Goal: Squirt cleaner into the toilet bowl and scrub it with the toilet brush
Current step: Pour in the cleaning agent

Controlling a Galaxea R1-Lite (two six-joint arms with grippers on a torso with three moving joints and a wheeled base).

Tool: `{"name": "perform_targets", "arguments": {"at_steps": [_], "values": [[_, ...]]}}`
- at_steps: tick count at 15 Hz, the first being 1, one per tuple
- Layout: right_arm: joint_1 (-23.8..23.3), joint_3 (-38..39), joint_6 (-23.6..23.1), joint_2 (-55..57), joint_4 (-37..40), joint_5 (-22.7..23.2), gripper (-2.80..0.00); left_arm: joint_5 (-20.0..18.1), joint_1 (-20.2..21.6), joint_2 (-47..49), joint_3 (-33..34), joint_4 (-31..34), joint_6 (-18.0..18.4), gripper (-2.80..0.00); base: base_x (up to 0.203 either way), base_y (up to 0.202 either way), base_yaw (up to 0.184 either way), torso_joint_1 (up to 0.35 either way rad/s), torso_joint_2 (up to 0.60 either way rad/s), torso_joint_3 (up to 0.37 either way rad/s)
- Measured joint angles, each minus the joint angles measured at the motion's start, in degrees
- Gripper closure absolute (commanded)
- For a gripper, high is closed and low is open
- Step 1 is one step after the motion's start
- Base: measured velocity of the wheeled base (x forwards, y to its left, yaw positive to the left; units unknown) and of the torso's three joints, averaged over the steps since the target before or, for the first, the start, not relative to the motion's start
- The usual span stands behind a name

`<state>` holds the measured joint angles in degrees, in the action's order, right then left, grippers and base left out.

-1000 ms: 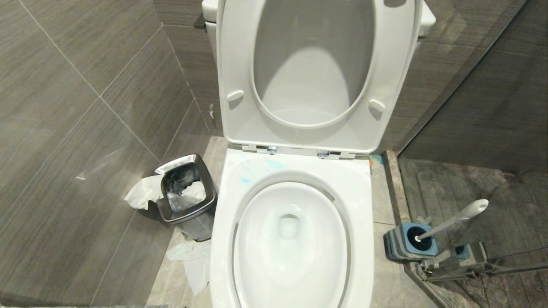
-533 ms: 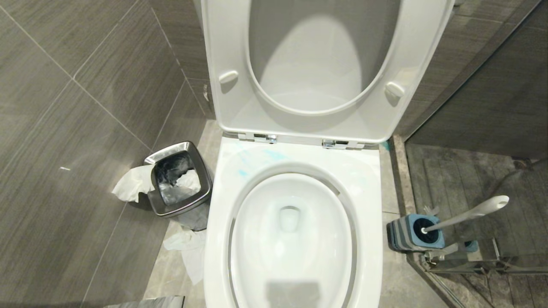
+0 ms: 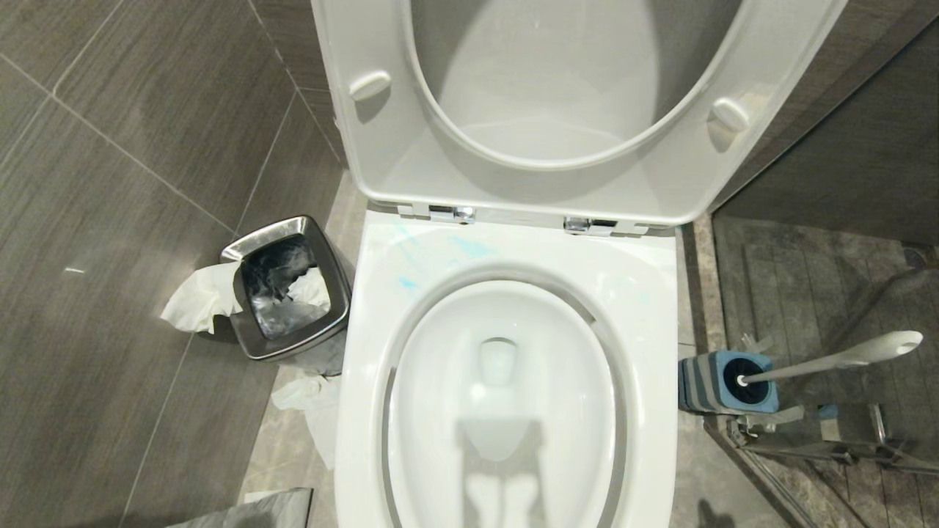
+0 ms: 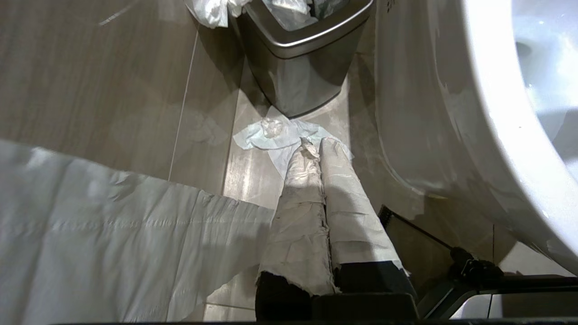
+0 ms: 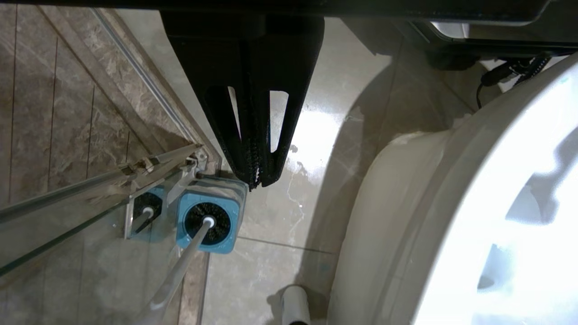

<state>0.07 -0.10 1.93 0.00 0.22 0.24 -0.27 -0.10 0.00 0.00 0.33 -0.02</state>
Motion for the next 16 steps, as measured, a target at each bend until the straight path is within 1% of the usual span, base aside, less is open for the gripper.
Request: {"name": "perform_targets", "arguments": {"at_steps": [8,10,16], "values": [[0.00,0.00,-0.02,0.00,-0.01,0.00,0.00,0.00,0.00,0.00,0.00,0.00,-0.02,0.00,0.000,0.000,0.000,0.003,0.00,-0.195],[0.00,0.00,-0.01,0.00,0.00,-0.02,0.00,0.00,0.00,0.00,0.00,0.00,0.02,0.00,0.000,0.000,0.000,0.003,0.00,-0.080],[0.00,0.00,-0.01,0.00,0.02,-0.01,0.00,0.02,0.00,0.00,0.00,0.00,-0.02,0.00,0.000,0.000,0.000,0.000,0.00,0.000]]}}
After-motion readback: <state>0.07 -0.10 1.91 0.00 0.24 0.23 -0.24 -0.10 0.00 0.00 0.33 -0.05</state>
